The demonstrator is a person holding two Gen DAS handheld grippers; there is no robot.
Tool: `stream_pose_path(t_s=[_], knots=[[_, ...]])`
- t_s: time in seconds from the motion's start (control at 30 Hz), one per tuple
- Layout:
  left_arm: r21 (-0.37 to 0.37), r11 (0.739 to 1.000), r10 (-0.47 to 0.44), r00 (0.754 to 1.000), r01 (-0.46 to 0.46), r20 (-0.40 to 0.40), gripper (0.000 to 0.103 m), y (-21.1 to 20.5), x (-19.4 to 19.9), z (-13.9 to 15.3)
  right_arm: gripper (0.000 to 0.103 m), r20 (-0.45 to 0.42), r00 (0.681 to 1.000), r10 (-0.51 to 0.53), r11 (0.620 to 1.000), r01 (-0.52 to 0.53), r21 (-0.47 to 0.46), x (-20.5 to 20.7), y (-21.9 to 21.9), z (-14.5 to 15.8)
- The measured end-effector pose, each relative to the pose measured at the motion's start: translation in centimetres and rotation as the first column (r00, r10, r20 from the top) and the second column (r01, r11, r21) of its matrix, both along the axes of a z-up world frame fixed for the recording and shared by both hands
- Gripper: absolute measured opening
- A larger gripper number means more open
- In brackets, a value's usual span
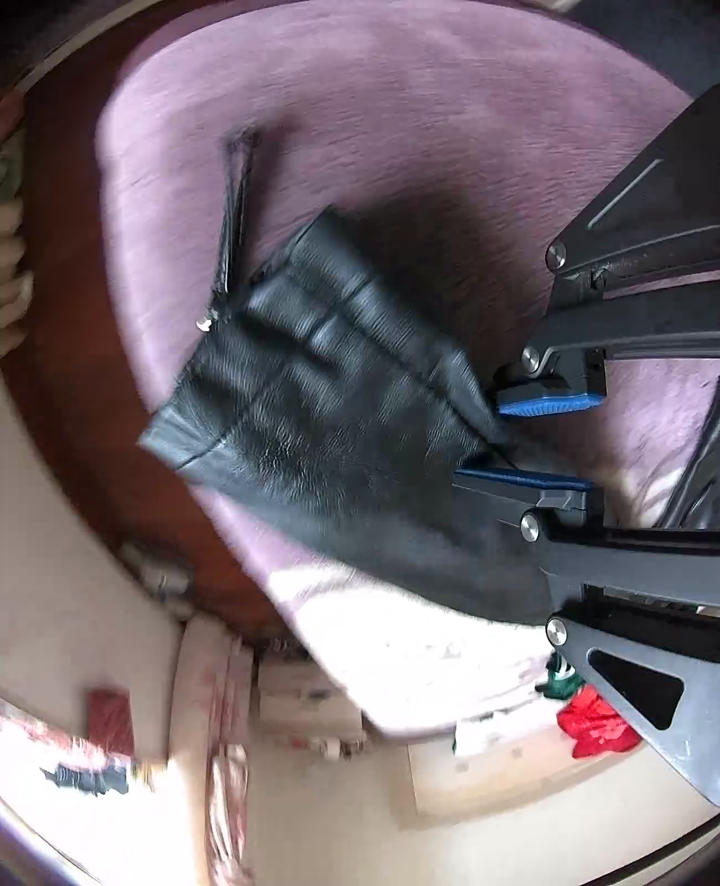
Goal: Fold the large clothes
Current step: 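Grasp the jacket sleeve cuff with the right gripper while the left tool approaches the jacket body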
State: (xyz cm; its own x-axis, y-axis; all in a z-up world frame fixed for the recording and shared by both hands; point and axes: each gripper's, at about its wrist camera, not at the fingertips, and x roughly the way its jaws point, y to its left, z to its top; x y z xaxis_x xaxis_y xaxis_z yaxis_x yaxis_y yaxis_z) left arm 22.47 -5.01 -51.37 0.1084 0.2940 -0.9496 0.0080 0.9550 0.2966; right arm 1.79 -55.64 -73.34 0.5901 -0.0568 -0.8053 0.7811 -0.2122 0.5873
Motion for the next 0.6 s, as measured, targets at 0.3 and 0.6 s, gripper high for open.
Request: stream_pose_path(t_s=[0.3, 0.6], knots=[[-0.031, 0.997, -0.077, 0.997, 0.078, 0.01, 0.103, -3.0, 3.5, -4.2, 0.063, 0.193, 0.981, -0.023, 0.997, 0.008, 0.077, 1.9, -2.1, -4.9], [-0.019, 0.995, -0.098, 0.995, 0.099, 0.027, 0.103, -2.6, 5.5, -5.7, 0.005, 0.234, 0.969, -0.081, 0.996, 0.09, -0.027, 5.9, -2.9, -4.1]])
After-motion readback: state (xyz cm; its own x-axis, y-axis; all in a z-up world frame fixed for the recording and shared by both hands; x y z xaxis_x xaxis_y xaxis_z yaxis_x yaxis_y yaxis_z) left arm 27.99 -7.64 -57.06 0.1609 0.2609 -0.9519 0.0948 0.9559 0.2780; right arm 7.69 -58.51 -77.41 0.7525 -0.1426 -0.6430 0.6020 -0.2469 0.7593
